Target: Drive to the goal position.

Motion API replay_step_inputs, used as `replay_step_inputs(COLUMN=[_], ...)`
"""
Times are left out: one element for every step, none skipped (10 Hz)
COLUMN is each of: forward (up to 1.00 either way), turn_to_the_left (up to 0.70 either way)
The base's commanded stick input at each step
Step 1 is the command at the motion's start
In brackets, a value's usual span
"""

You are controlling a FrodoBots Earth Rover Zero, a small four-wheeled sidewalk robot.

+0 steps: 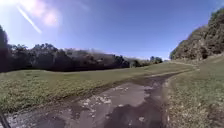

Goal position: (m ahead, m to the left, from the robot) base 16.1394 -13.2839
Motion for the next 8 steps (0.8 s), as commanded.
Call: replay_step_inputs(forward=[0.70,0.70,0.70,0.70,0.70,0.70,0.70,0.70], turn_to_the_left=[0.00,0.00,0.00,0.00,0.00,0.00,0.00,0.00])
